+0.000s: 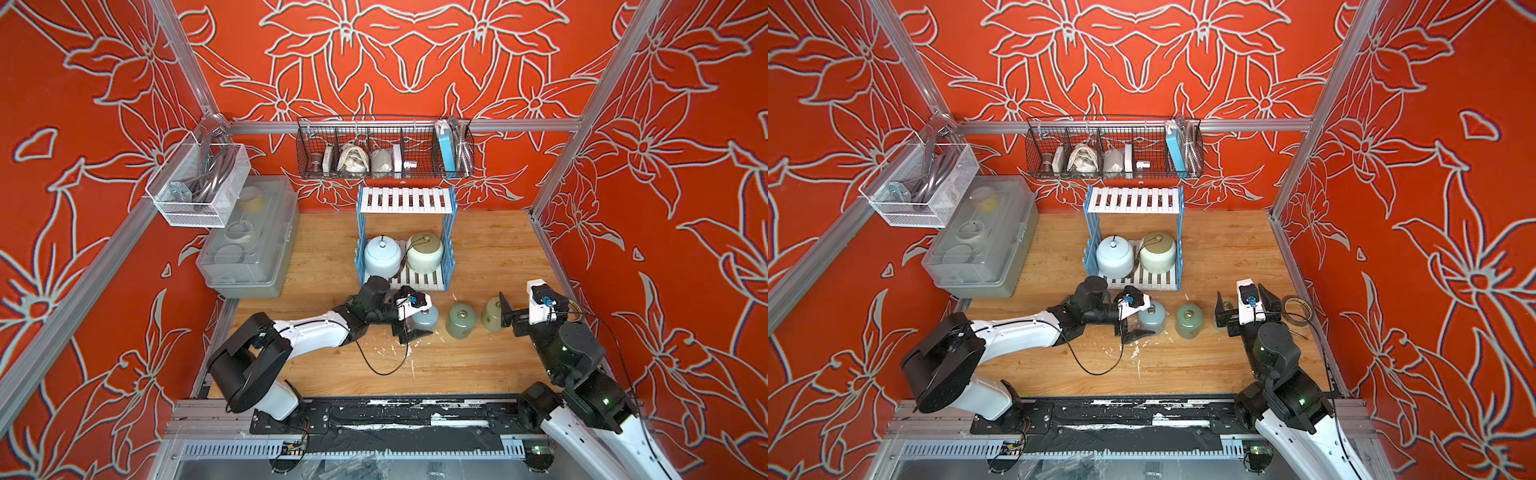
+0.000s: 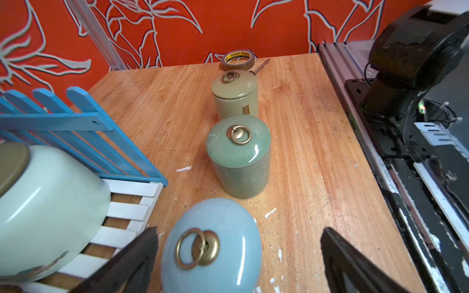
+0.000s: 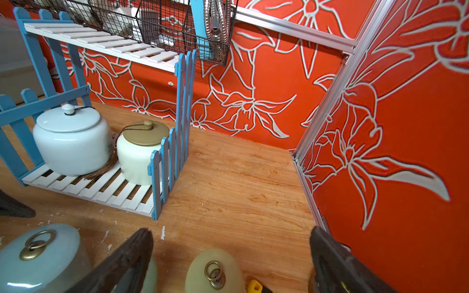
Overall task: Remove the tea canisters from the shelf
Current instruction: Place the tea canister at the center of the board, then pick up the tea canister from the shelf.
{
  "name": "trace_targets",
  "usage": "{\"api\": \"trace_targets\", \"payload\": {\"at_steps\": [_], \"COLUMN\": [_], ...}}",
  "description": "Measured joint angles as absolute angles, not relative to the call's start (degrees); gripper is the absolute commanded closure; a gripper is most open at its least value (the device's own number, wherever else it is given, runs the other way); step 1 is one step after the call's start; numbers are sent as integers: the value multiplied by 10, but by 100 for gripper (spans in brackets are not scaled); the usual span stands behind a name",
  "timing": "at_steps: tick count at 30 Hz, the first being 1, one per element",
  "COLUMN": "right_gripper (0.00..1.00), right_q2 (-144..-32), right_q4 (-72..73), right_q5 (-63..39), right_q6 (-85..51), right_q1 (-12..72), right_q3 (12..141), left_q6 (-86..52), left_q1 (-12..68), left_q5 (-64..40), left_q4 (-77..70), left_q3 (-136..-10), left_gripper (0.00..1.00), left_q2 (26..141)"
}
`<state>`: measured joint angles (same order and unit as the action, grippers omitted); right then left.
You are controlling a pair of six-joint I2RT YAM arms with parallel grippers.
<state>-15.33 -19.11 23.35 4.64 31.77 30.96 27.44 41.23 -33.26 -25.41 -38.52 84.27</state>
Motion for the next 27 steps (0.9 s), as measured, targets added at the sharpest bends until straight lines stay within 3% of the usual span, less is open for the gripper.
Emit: {"api": "trace_targets", "payload": {"at_steps": [10,27], "right_gripper": [1,0], "right_q2": [-171,-229], "right_q4": [-194,-211], "right_q5": [233,157], "right_q6": [50,41], "right_q1": [318,318], "right_q3": [310,318], "left_q6": [268,223], "left_q1": [396,203], "left_q5": [-333,-361], "left_q4": [-216,-102], "left_q3": [-324,-265], "left_gripper": [1,1], "left_q2": [726,525]}}
